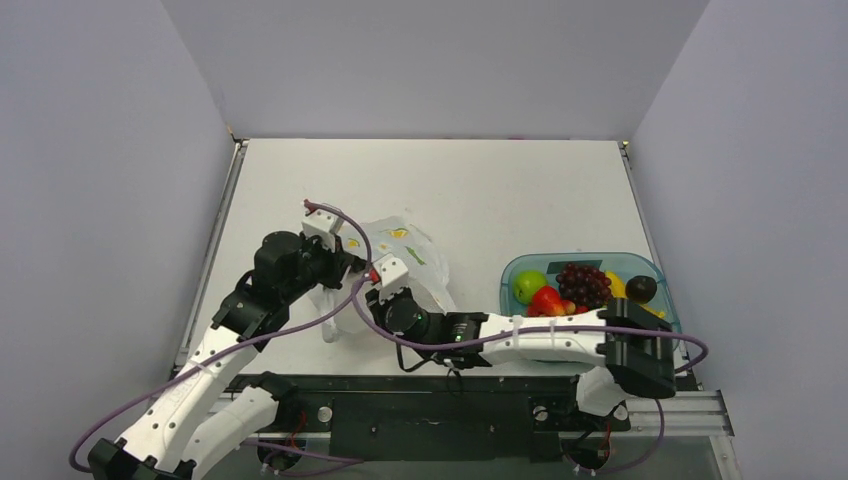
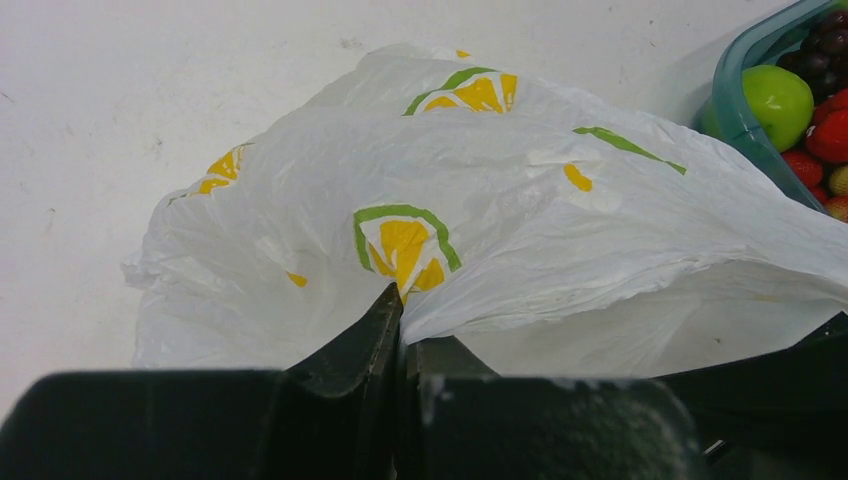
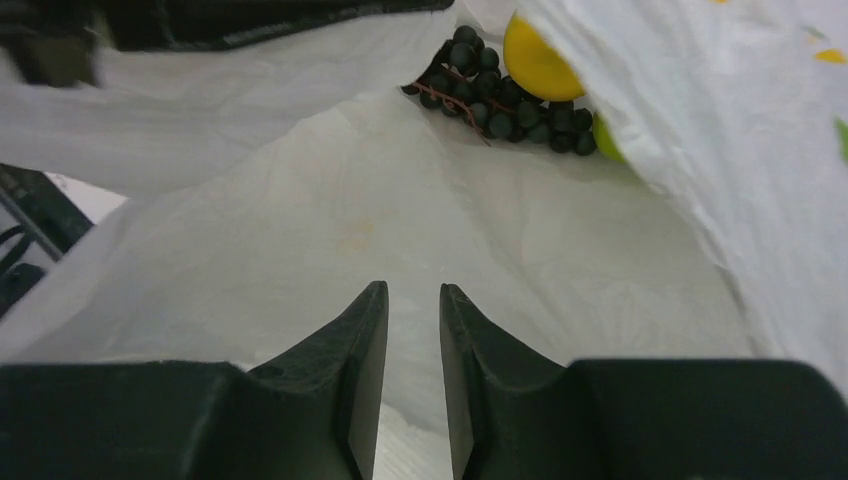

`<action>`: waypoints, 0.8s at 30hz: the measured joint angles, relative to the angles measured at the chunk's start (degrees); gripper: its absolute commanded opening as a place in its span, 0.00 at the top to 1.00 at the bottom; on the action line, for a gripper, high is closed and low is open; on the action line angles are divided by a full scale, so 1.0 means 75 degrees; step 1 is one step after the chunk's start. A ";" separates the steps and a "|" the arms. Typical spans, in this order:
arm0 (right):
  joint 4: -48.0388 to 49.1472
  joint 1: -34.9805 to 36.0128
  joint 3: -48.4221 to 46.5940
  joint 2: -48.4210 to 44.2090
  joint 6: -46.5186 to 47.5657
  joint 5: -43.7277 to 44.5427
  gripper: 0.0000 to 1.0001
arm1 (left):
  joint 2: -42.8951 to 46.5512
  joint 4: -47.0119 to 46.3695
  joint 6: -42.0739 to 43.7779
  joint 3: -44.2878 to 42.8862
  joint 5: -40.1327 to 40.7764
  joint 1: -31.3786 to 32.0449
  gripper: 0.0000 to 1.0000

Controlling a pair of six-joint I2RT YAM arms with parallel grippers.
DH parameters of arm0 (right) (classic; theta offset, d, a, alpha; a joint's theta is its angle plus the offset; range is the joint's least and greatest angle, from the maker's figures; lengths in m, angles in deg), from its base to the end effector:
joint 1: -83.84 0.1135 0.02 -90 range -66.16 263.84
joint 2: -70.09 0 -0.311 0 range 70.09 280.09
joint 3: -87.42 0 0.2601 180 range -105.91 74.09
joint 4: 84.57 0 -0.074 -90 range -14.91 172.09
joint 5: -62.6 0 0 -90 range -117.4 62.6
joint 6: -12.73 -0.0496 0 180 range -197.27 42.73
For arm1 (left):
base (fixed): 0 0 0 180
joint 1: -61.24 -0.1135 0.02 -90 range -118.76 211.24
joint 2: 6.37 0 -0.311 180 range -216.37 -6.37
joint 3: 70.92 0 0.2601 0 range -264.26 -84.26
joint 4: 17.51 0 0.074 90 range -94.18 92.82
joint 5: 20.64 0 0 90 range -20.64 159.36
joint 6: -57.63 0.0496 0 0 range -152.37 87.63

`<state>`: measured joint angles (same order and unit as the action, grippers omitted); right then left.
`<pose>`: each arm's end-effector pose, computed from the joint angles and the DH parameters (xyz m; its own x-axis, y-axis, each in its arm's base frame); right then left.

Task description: Take the fake fruits out of the plastic bag

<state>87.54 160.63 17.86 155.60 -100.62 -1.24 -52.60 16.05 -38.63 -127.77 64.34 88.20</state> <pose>0.1022 0.3398 0.3042 -0.3946 -0.1244 -0.9104 -0.6810 0.7047 0.1989 0.1533 -0.0828 0.3379 -0.4024 0.0828 -0.9117 0.4825 0.8656 -0.1343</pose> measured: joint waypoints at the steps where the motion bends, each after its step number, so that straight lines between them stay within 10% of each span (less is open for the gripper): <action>1: 0.0233 -0.0029 -0.0009 0.0321 0.0050 0.0070 0.78 | 0.0052 0.0000 0.0009 0.0015 0.0038 0.0015 1.00; 15: 0.3899 -0.0933 0.0096 0.3602 -0.0149 0.0219 0.83 | 0.0469 -0.0041 0.0146 0.0227 0.0764 0.0446 1.00; 24: 0.4817 -0.0994 0.1926 0.3005 -0.0647 -0.0015 0.81 | 0.0562 -0.0015 0.0280 0.0239 0.1556 0.0787 1.00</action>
<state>123.67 153.18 32.31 178.14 -105.47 -1.35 -48.39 15.94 -36.53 -125.98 76.01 94.11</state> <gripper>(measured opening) 0.181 0.004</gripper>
